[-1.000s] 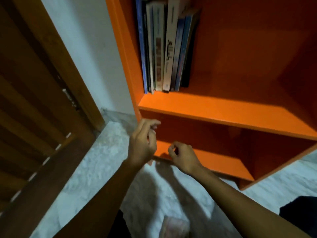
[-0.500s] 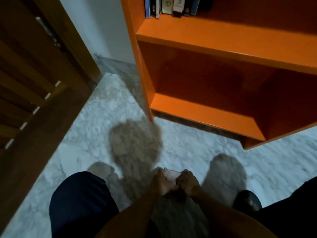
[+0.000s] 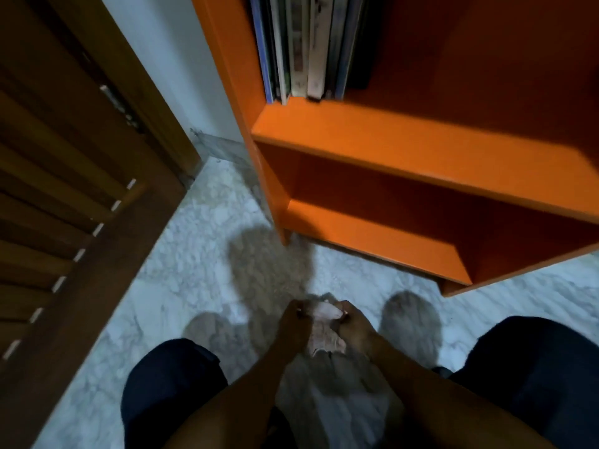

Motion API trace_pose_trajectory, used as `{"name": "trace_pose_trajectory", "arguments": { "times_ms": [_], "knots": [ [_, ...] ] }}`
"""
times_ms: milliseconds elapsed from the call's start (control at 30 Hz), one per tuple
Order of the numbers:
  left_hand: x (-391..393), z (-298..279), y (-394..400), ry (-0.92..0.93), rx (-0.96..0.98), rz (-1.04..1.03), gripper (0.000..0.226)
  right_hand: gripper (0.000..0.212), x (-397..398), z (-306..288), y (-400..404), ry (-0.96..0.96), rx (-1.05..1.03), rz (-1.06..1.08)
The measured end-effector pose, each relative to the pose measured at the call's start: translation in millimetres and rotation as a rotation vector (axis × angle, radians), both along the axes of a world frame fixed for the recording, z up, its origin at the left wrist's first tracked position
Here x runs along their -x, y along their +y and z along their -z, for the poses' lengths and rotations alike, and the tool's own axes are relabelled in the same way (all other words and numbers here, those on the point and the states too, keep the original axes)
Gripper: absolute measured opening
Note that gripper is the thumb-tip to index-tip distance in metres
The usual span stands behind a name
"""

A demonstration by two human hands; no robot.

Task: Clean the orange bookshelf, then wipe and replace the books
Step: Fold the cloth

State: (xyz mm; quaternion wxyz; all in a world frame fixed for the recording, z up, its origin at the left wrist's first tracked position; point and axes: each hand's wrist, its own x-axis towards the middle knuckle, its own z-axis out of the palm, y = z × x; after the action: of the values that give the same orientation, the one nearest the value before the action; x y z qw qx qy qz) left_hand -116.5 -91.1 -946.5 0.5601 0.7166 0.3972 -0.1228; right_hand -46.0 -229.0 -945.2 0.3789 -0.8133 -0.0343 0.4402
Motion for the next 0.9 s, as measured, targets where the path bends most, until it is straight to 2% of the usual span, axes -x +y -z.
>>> {"name": "trace_pose_trajectory", "arguments": {
  "times_ms": [133, 200, 300, 433, 533, 633, 833, 900],
  "knots": [
    [-13, -129, 3, -0.109, -0.043, 0.190, 0.046, 0.009, -17, -119, -4, -0.183, 0.055, 0.000],
    [-19, -198, 1, -0.125, -0.096, 0.300, 0.049, 0.008, -23, -178, -12, -0.304, 0.081, -0.034],
    [-22, -293, 1, -0.167, -0.161, 0.418, 0.043, 0.012, -25, -270, -33, -0.486, -0.010, -0.040],
    [-30, -419, -1, -0.323, -0.176, 0.519, 0.037, 0.017, -18, -406, -58, -0.708, -0.098, -0.020],
    [-35, -502, -5, -0.414, -0.191, 0.653, 0.020, 0.021, -14, -503, -71, -0.742, -0.128, 0.014],
    [-43, -562, -12, -0.475, -0.272, 0.775, 0.008, 0.021, -14, -580, -84, -0.645, -0.201, 0.044],
    [-61, -640, -23, -0.543, -0.506, 0.901, 0.010, 0.010, -21, -691, -121, -0.718, -0.180, 0.040],
    [-65, -661, -33, -0.575, -0.509, 0.921, 0.014, 0.003, -18, -718, -141, -0.742, -0.152, 0.052]
  ]
}}
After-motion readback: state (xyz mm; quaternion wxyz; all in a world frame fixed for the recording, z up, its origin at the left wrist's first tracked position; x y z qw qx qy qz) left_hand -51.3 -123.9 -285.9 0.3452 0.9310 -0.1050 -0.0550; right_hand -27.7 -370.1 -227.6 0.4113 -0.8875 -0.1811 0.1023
